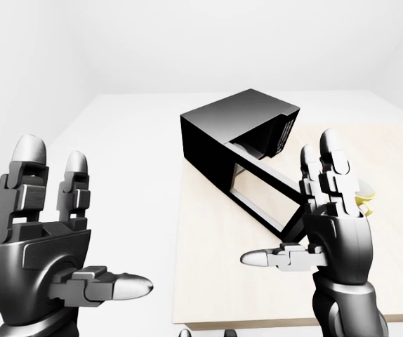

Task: Close the microwave.

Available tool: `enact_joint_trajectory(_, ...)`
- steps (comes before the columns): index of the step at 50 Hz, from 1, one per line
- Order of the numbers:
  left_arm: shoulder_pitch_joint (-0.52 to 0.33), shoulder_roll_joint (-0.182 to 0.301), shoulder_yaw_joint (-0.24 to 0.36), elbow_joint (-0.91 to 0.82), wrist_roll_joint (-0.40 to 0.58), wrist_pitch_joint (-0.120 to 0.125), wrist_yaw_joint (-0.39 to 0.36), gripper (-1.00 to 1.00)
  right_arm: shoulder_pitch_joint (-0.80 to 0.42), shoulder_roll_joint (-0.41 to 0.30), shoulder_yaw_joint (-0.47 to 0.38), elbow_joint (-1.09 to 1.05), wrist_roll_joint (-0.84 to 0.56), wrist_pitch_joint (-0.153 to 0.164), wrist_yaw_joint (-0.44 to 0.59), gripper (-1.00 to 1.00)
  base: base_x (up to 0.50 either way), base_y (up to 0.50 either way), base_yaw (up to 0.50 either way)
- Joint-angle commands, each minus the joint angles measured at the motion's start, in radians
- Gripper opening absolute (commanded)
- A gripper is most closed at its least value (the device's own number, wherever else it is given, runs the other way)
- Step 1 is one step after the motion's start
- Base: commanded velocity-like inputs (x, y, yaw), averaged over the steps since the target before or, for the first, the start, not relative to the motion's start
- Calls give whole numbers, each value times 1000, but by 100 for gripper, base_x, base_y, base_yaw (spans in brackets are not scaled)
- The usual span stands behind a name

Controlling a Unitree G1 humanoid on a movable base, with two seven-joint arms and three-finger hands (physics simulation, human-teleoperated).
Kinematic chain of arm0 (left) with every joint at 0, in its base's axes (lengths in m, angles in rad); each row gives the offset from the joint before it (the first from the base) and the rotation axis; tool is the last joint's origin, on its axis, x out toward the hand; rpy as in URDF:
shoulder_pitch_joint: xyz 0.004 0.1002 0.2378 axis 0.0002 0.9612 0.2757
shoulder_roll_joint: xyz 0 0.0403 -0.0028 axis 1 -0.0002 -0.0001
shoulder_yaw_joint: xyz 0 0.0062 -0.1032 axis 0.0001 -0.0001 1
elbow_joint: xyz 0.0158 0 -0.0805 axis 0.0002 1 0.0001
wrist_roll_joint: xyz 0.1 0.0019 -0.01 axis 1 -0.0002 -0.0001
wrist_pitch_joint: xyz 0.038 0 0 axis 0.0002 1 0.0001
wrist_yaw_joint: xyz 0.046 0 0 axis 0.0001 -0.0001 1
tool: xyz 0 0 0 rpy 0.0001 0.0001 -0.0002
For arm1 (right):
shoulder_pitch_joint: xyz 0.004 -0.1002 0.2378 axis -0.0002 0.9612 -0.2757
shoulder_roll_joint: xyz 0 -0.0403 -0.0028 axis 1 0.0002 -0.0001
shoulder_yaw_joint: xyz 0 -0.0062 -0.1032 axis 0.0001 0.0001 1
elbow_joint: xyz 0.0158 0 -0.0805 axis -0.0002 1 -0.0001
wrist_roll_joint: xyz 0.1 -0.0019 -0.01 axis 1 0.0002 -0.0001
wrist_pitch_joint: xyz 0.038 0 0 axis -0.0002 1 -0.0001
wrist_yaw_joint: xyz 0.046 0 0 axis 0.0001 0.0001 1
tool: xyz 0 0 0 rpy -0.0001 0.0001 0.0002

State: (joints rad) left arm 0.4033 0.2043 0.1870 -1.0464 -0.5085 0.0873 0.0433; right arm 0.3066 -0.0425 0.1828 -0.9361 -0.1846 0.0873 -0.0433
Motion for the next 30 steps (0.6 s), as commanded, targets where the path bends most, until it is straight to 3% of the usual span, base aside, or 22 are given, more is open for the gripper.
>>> enact_joint_trajectory(1, 0, -18, -12, -1, 47, 0, -8, 100, 0, -2, 3, 1, -5, 0, -4, 100, 50, 5, 0)
enact_joint_trajectory(17, 19, -36, -21, -1, 60, 0, -41, 100, 6, -2, 4, 9, -17, 0, -5, 100, 3, 0, 0)
enact_joint_trajectory(30, 4, -74, -7, -1, 86, 0, -71, 100, 13, -21, 68, 66, -45, 0, -21, 100, 0, 0, 0)
